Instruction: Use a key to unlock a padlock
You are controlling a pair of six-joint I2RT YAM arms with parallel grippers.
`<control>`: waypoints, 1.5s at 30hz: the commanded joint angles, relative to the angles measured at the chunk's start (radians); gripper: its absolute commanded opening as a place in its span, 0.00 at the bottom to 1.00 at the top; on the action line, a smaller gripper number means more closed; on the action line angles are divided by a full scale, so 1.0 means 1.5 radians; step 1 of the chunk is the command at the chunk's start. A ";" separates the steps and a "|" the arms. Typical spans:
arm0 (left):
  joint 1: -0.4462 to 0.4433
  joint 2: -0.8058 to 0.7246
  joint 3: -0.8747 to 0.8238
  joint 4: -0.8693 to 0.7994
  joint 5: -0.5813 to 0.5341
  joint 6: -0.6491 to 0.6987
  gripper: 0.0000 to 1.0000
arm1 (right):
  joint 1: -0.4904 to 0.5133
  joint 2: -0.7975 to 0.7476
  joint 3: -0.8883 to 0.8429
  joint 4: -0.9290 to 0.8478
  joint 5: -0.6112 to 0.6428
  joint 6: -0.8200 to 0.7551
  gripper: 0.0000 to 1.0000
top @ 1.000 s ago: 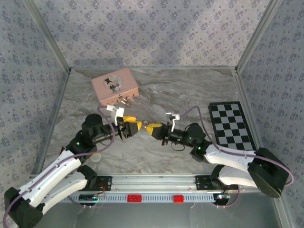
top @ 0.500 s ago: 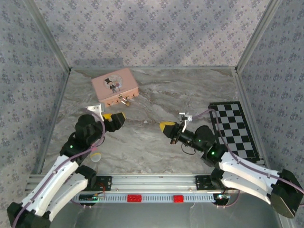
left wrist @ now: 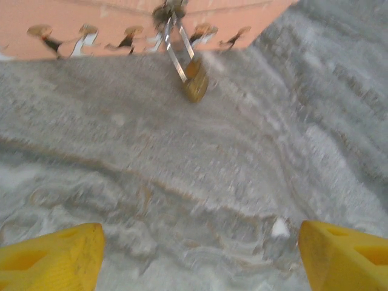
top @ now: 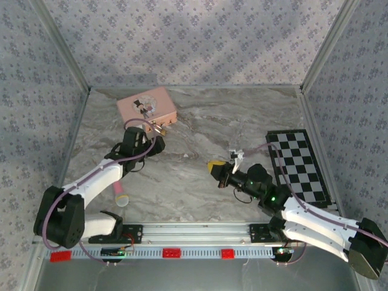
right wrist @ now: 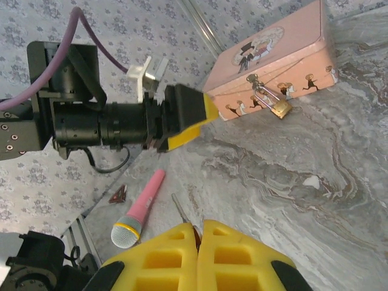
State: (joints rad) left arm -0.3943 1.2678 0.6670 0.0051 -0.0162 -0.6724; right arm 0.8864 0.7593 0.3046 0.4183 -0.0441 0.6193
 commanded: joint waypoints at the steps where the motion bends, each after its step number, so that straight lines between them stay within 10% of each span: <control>1: 0.004 0.016 -0.050 0.225 -0.009 -0.051 0.84 | 0.006 -0.021 -0.017 0.007 0.013 -0.011 0.00; 17: 0.006 0.269 -0.032 0.487 -0.059 -0.181 0.80 | 0.004 -0.142 -0.079 -0.034 0.007 0.000 0.00; 45: 0.016 0.471 0.132 0.429 -0.079 -0.211 0.45 | -0.015 -0.231 -0.099 -0.074 -0.016 0.035 0.00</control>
State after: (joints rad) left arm -0.3729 1.9457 0.8383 0.6891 -0.1249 -0.9749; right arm 0.8680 0.4294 0.1455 0.3168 -0.0528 0.6689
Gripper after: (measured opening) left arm 0.467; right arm 0.051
